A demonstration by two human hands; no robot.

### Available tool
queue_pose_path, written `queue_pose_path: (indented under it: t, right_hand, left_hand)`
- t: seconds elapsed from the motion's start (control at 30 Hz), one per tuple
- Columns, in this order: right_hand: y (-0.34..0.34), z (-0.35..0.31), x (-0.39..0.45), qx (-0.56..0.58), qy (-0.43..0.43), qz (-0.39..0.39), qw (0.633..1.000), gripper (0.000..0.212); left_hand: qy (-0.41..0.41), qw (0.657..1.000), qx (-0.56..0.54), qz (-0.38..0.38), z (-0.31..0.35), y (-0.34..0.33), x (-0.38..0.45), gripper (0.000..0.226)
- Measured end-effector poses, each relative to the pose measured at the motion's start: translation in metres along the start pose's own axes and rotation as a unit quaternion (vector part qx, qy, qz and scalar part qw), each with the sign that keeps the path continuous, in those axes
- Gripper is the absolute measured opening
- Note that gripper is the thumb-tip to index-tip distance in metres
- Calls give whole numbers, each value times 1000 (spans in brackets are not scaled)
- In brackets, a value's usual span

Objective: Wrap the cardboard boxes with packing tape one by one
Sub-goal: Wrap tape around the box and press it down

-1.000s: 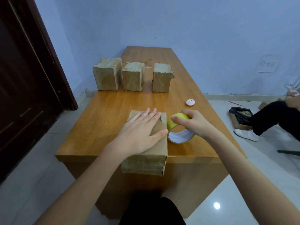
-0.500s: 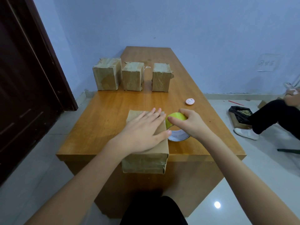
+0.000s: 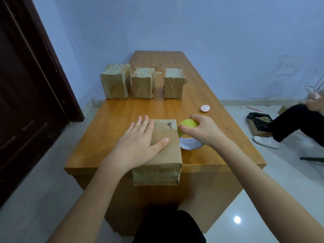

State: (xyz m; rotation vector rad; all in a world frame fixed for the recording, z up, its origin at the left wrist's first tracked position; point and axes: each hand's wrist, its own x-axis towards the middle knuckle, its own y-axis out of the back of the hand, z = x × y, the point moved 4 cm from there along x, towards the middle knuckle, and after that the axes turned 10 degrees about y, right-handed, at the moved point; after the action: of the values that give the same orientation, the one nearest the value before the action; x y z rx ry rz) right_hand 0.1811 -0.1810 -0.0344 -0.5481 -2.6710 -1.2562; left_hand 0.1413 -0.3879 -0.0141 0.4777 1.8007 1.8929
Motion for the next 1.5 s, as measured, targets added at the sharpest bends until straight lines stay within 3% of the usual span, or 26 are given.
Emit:
queue_pose_path:
  t: [0.1, 0.17, 0.33, 0.53, 0.6, 0.7, 0.77, 0.9, 1.0, 1.1, 1.27, 1.5]
  right_hand:
    - [0, -2, 1, -8, -12, -16, 1000, 41]
    - [0, -3, 2, -20, -3, -12, 1000, 41]
    - [3, -3, 0, -22, 3, 3, 1000, 46]
    - [1, 6, -21, 110, -39, -60, 991, 70]
    - [-2, 15, -30, 157, -46, -34, 986, 77]
    - [-10, 28, -42, 205, -56, 44, 976, 51]
    - [-16, 30, -46, 185, -55, 51, 980, 29]
    - [-20, 31, -42, 140, -74, 55, 986, 7]
    - [-20, 31, -40, 105, -96, 59, 988, 7]
    - [-18, 32, -43, 124, -122, 71, 982, 12]
    - [-25, 24, -48, 326, -173, 94, 925, 23]
    - [-46, 5, -46, 590, -174, 78, 785, 47]
  left_hand:
    - [-13, 997, 27, 70, 15, 13, 8, 90]
    - [-54, 994, -17, 97, 35, 17, 10, 89]
    - [-83, 996, -31, 16, 45, 3, 20, 77]
    - [-101, 990, -90, 45, 32, 1, 19, 75]
    - [-91, 991, -84, 54, 32, 0, 20, 78]
    - [-88, 991, -78, 58, 34, 1, 21, 77]
    - [-87, 993, -59, 49, 35, 2, 22, 77]
    - [-85, 989, -77, 88, 32, 0, 16, 76]
    - [-72, 979, -126, 142, 29, 2, 6, 79]
    - [-66, 977, -148, 136, 28, 2, 6, 78]
    - [-39, 962, -262, 65, 18, 10, 12, 96]
    - [-33, 940, -325, 101, 7, 16, 18, 102]
